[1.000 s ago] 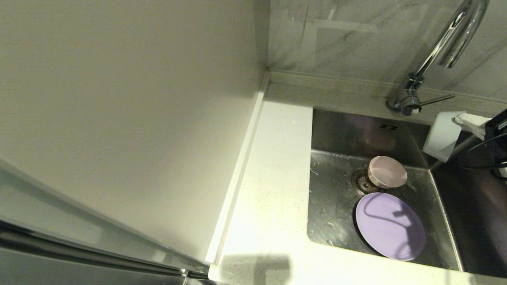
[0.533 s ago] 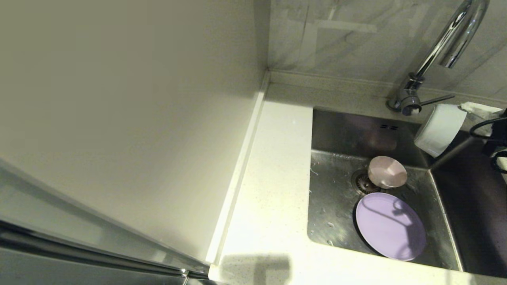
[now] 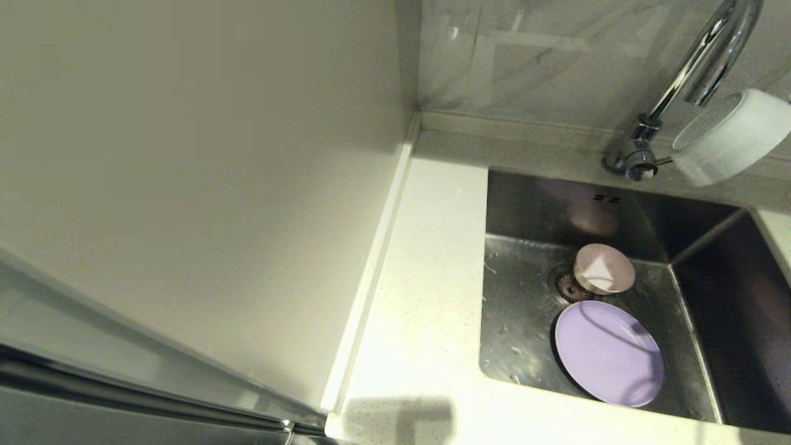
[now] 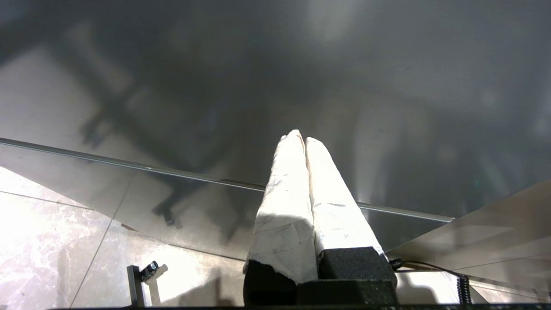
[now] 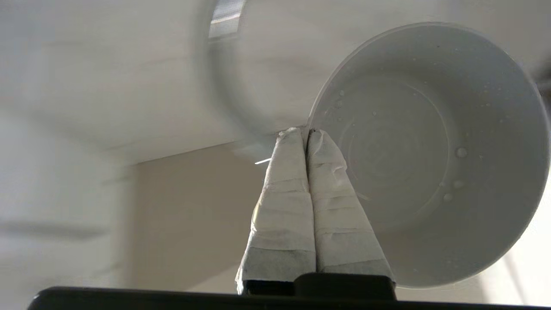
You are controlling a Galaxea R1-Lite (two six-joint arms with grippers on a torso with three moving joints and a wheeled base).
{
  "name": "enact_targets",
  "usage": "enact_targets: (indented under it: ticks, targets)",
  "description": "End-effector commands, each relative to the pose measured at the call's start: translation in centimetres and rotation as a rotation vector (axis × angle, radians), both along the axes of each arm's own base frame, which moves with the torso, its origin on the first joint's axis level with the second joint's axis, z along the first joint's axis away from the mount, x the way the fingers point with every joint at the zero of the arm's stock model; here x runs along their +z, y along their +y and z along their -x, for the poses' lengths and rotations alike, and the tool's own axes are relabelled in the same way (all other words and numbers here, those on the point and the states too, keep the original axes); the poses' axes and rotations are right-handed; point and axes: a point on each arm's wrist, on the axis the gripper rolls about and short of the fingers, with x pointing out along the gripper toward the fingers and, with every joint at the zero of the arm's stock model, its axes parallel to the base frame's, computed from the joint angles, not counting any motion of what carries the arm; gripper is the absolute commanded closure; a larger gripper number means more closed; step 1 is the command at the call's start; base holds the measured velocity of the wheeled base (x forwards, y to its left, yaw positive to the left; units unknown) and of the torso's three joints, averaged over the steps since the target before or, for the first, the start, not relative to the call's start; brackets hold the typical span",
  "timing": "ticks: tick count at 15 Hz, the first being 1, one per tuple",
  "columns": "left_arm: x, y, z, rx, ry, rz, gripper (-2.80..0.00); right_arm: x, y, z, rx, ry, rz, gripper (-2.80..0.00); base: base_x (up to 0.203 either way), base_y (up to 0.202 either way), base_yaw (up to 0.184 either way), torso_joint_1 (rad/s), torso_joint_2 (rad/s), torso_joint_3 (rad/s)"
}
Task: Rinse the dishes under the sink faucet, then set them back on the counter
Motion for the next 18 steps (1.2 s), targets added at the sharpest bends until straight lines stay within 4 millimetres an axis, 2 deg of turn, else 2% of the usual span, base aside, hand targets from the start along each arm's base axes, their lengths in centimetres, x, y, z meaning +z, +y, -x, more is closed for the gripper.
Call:
enact_targets:
  ticks: [1,6,9,14,18]
  targets:
    - [-0.1,0.0,0.0,0.0,0.003,0.0,0.0,0.4,-0.7,0.6,0.058,-0.074,-0.088,0.0,0.0,0.0,0.0,0.0,0.0,0.0]
    - [-0.1,0.0,0.0,0.0,0.003,0.0,0.0,0.1,-1.0,0.6,0.076,-0.057,-0.145,0.0,0.0,0.0,0.0,0.0,0.0,0.0]
    - [0.0,0.0,0.0,0.0,0.001,0.0,0.0,-0.1,-1.0,0.7,0.076,-0.056,-0.11,0.0,0.0,0.0,0.0,0.0,0.0,0.0]
    - [-0.1,0.0,0.0,0.0,0.002,0.0,0.0,0.2,-3.0,2.1,0.034,-0.057,0.073,0.0,0.0,0.0,0.0,0.0,0.0,0.0]
    - [0.0,0.0,0.0,0.0,0.001,0.0,0.0,0.0,-2.7,2.4,0.069,-0.11,0.483,0.0,0.0,0.0,0.0,0.0,0.0,0.0]
